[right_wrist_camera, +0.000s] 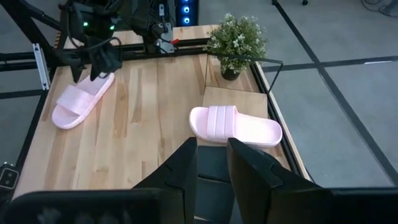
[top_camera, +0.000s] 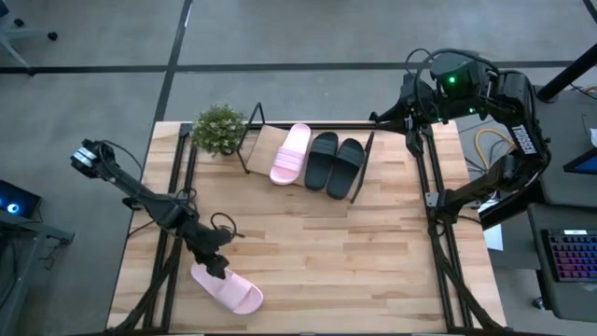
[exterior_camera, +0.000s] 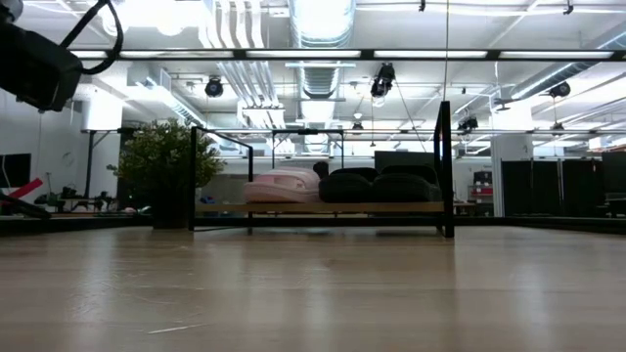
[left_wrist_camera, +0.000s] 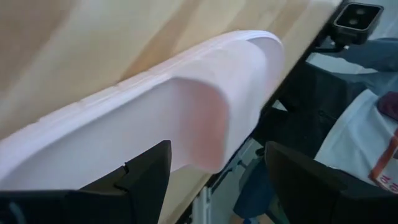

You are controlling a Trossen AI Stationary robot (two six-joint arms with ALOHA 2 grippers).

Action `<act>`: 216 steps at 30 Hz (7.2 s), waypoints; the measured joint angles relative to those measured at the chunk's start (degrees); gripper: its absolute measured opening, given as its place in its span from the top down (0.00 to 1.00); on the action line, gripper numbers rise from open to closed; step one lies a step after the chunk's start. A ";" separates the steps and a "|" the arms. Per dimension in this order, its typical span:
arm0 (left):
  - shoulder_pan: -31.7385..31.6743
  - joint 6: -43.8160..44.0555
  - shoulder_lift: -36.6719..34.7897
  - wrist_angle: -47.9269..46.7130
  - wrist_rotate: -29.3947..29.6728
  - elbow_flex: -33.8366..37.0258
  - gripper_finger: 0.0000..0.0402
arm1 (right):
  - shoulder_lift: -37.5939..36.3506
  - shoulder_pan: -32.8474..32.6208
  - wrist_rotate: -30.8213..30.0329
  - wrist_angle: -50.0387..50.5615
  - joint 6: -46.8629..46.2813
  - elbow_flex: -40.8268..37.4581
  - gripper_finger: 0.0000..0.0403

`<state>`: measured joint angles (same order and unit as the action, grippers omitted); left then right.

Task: Pick and place slides into the shelf
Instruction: Put the pink slipper on the shelf

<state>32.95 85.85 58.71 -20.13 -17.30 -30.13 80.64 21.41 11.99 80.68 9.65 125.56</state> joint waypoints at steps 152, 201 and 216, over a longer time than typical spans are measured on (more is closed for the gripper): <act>4.96 -0.73 -20.08 12.04 17.86 13.94 0.94 | 0.02 0.00 0.00 0.00 -0.23 0.00 0.80; -28.46 -58.74 9.00 -16.18 9.77 -42.92 0.95 | 0.15 0.00 0.22 -1.60 -3.63 0.00 0.80; -43.14 -76.03 20.21 -34.37 -0.86 -63.48 0.95 | 0.13 -0.01 0.20 -1.62 -3.45 0.00 0.80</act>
<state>-10.18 9.82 78.92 -54.50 -18.16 -93.61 80.77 21.40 12.19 79.07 6.20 125.56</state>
